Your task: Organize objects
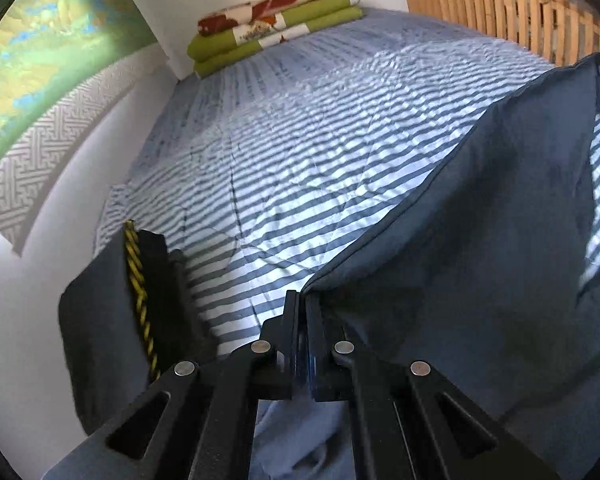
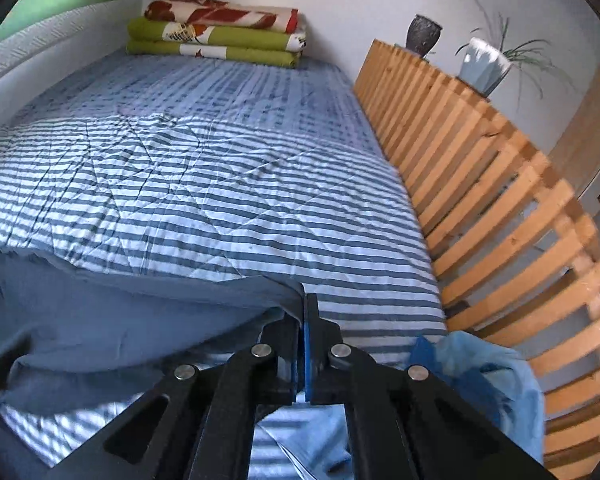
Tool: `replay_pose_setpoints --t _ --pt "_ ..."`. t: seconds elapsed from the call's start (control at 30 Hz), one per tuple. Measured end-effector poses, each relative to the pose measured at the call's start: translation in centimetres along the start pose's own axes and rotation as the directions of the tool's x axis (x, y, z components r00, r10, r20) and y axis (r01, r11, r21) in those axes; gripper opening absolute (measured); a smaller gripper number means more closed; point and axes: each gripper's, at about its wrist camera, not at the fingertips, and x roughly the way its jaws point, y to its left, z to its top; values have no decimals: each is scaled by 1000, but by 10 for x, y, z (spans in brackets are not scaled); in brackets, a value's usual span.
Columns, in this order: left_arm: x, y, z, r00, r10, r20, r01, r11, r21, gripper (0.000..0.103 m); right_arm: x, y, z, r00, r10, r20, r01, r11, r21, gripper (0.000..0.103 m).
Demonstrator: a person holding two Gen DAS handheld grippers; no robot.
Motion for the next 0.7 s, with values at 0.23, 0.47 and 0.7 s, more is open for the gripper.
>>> replay_pose_setpoints --t 0.23,0.47,0.7 --pt "-79 -5 -35 998 -1 62 3 1000 -22 3 -67 -28 -37 999 -32 41 32 999 -6 1" --pt "-144 -37 -120 999 -37 23 36 999 32 3 -136 -40 -133 996 -57 73 60 998 -32 1" --pt "-141 -74 -204 994 -49 -102 56 996 67 3 -159 -16 -254 996 -52 67 56 997 -56 1"
